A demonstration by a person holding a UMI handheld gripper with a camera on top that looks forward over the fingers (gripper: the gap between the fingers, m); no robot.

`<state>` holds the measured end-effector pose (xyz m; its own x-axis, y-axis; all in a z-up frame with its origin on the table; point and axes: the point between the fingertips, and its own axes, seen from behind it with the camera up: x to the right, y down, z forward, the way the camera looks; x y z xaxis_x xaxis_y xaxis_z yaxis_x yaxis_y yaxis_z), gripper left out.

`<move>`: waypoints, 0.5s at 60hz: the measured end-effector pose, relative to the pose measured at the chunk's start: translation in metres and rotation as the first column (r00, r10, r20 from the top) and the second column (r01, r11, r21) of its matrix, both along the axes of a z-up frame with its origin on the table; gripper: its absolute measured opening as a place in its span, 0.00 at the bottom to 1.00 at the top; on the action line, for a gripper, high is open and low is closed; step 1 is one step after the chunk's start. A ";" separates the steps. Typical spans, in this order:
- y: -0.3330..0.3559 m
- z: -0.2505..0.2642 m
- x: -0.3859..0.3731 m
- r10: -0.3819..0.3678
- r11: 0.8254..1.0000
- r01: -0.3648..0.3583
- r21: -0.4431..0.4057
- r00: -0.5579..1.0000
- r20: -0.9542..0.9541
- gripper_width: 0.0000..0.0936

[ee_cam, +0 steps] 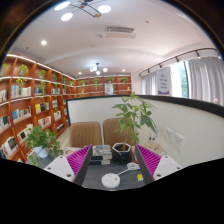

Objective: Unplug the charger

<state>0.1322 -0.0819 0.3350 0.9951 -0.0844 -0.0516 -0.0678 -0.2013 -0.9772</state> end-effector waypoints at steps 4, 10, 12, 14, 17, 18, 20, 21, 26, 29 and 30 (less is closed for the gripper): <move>-0.015 0.008 -0.034 0.044 0.999 -0.044 0.006 0.999 0.000 0.91; -0.036 -0.012 -0.088 0.116 0.993 -0.116 -0.015 0.993 -0.008 0.91; -0.044 -0.024 -0.105 0.137 0.990 -0.137 -0.039 0.991 -0.010 0.91; -0.050 -0.035 -0.119 0.154 0.986 -0.154 -0.061 0.988 -0.012 0.91; -0.060 -0.053 -0.138 0.177 0.979 -0.178 -0.098 0.984 -0.017 0.91; -0.064 -0.058 -0.143 0.183 0.977 -0.184 -0.108 0.983 -0.019 0.91; -0.072 -0.069 -0.154 0.193 0.973 -0.194 -0.127 0.981 -0.023 0.91; -0.076 -0.073 -0.158 0.198 0.970 -0.200 -0.136 0.980 -0.025 0.91; -0.092 -0.087 -0.178 0.228 0.959 -0.231 -0.166 0.973 -0.037 0.91; -0.099 -0.094 -0.185 0.237 0.955 -0.240 -0.177 0.971 -0.038 0.91; -0.101 -0.096 -0.186 0.239 0.953 -0.242 -0.181 0.970 -0.039 0.91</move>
